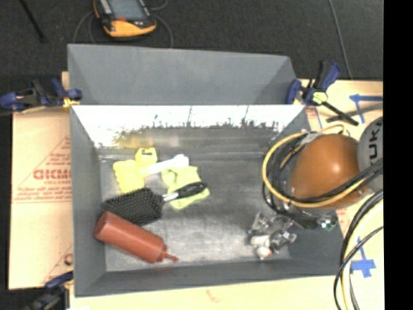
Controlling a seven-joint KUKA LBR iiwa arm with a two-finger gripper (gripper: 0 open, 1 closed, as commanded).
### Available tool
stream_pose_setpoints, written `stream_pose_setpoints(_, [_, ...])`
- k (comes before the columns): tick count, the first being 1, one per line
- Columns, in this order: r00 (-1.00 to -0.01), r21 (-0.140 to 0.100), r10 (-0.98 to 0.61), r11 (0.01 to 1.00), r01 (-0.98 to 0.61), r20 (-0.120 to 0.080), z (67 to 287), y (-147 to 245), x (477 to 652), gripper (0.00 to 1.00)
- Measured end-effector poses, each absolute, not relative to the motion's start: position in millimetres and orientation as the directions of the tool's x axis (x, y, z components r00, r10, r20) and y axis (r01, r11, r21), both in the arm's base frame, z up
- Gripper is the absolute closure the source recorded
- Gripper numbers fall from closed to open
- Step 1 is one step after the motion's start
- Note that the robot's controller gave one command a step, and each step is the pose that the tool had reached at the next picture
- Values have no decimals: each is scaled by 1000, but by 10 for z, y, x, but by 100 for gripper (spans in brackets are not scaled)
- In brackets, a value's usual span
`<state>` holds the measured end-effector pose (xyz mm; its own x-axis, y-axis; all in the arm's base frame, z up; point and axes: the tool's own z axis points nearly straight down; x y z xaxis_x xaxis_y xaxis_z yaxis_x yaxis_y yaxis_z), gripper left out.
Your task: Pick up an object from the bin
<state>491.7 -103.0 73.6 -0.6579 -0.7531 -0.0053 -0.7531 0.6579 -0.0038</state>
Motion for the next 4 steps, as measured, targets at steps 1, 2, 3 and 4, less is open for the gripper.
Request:
stream_pose_setpoints(1, [-657,-4,-754,657,-754,-5,736,-1029,4917,100])
stream_pose_setpoints(2, [-656,-4,-755,656,-755,-5,736,-1029,4918,100])
stream_pose_setpoints(3, [-656,-4,-755,656,-755,-5,736,-1028,4918,100])
stream_pose_setpoints(4, [-656,-4,-755,656,-755,-5,736,-1028,4918,100])
